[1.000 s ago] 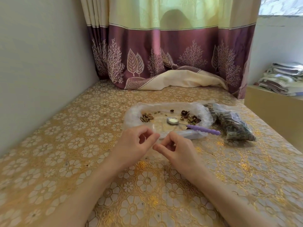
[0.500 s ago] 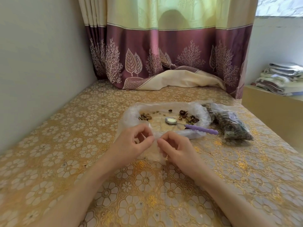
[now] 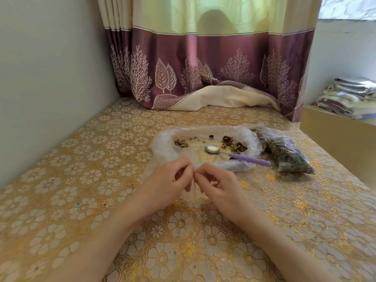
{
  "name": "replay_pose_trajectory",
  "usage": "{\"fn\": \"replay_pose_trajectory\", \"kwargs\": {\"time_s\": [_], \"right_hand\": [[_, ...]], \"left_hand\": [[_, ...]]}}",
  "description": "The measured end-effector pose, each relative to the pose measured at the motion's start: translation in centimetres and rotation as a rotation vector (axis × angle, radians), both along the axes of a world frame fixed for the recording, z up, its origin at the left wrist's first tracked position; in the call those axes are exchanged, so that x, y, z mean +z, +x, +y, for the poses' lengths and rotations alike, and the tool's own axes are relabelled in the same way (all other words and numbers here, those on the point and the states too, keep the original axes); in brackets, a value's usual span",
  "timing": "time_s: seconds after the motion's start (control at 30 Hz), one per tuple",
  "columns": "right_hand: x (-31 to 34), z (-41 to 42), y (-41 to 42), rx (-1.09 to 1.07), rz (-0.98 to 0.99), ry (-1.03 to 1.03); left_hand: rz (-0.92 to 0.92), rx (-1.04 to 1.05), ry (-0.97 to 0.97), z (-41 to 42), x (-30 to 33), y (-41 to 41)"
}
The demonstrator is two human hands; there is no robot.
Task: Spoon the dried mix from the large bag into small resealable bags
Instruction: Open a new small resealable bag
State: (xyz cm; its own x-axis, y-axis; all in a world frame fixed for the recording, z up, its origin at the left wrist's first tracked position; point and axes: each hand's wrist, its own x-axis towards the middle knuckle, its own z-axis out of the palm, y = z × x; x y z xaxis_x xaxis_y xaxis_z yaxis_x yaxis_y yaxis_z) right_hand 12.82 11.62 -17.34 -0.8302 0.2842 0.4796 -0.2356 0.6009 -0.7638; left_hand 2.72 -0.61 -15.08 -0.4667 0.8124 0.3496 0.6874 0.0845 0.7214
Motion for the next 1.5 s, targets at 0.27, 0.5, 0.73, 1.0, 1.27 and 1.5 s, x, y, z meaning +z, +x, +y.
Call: {"fn": "replay_pose_trajectory", "kwargs": {"time_s": [0.27,0.5,0.73,1.0,1.27,1.5], "right_hand": [[0.6,-0.5,-0.2,0.063,-0.055,-0.548],[0.6,1.1,0.1,-0.301,0.003,-0.262],[0.9,2.2,0.2,-0.624,0.206,0.22],[1.4,2.4,0.5,-0.442,0.123,-0.361],[1.7,3.1,0.6,-0.291,0.082,-0.958],[1.1,3.5,1.0,-0.504,-0.002,-0.386]], "left_hand": [[0.115,0.059,0.088,0.4,0.2,0.9],[0.189,0.09,0.03,-0.3,0.4,0.7],[-0.131,-0.044,-0.023,-0.2,1.2,1.6],[-0.021,0.188,0.275,-0.7,1.6,0.4],[-0.553,0.109,0.091,-1.8,2.1,-2.2],[-0.329,0.27,0.208,-0.5,0.6,-1.5]]}}
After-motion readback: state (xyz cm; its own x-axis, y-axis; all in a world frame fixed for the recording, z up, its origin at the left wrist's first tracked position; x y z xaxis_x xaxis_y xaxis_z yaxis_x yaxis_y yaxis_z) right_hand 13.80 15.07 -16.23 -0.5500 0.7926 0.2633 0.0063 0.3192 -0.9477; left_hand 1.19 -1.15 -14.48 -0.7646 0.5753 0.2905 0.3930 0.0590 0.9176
